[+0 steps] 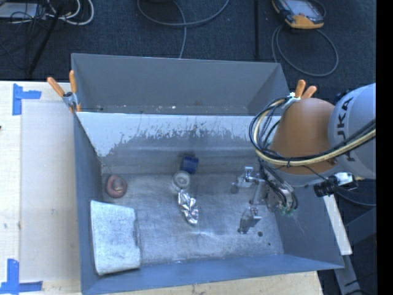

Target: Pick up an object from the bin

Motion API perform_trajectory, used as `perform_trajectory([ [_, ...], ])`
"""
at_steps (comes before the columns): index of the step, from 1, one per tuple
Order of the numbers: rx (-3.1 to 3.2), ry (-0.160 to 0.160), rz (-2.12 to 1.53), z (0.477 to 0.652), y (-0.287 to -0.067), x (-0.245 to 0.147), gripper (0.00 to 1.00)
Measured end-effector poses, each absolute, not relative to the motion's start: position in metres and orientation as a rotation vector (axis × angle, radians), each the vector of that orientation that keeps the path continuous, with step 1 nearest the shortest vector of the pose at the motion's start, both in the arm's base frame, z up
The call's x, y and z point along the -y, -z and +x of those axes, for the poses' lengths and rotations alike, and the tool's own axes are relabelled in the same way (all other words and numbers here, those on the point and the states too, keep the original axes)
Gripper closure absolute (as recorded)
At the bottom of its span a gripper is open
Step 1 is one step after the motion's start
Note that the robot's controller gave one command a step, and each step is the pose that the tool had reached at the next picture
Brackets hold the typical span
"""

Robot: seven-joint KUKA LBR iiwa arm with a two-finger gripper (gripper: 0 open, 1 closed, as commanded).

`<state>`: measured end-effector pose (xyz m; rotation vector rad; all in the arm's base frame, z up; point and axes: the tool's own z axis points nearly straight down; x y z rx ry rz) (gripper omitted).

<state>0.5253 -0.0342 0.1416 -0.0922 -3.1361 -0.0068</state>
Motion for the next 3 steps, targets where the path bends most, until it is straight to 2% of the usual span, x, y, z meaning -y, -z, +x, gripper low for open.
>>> perform_trajectory([
  [1, 3.141, -0.001, -0.021, 0.554, -0.101, -0.043, 0.00],
  [2, 3.134, 0.002, -0.180, 0.534, -0.077, -0.067, 0.00],
  [3, 3.137, 0.000, -0.172, 0.535, -0.078, -0.067, 1.00],
])
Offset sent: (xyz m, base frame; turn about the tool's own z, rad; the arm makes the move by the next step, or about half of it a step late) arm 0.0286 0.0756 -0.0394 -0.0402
